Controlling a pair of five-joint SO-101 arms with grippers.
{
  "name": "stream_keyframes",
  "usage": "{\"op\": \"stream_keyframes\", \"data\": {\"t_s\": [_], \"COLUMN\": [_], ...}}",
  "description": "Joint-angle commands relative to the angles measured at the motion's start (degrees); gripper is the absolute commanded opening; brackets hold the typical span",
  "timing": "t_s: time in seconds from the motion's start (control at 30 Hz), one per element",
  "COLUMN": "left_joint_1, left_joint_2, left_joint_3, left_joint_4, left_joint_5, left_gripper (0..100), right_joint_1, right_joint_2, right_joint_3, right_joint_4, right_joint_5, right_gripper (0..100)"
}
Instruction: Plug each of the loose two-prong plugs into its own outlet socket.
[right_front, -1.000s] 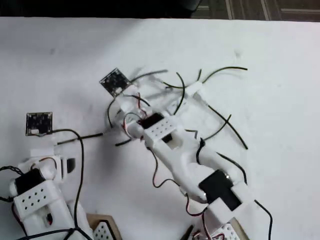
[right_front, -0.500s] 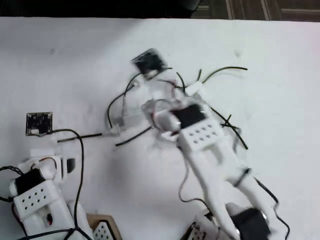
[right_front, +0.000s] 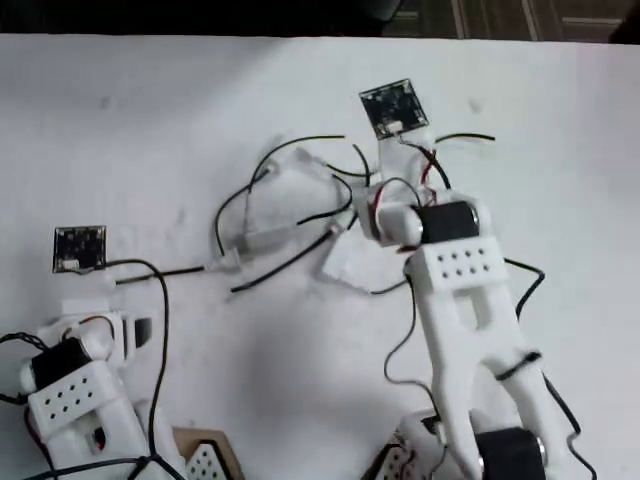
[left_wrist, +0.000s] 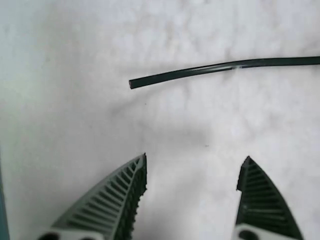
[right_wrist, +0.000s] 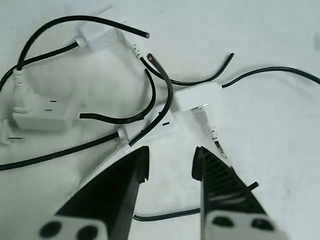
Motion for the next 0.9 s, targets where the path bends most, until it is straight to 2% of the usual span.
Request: {"op": "stream_keyframes", "data": {"t_s": [0.0,0.13,0.37,0.6,0.73,0.87], "left_joint_1": [-0.2,-0.1,-0.1,-0.1,-0.1,-0.1], "left_joint_2": [-1.2,-1.2,-1.2,-1.2,-1.2,-1.2], "left_joint_3": [-0.4,-0.4,-0.4,-0.4,-0.4,-0.3], "left_joint_4": [-1.1,-1.1,-1.1,-1.1,-1.1,-1.1], "left_joint_5": [0.1,0.1,0.1,0.1,0.1,0.1], "left_gripper": [29,29,29,29,29,29], "right_joint_1": [0.2,-1.9,-2.9,-3.1,-6.3,-8.2], "right_joint_2": [8.7,18.7,27.2,26.0,23.2,24.7], "right_joint_3": [-1.0,-1.8,-10.5,-10.5,-10.5,-10.5], "right_joint_4": [-4.7,-11.6,-9.4,-8.5,-6.7,-9.8], "right_joint_5": [-0.6,-5.4,-12.6,-13.4,-13.5,-13.4], "right_gripper": [14.2,14.4,14.2,14.1,14.1,14.1]}}
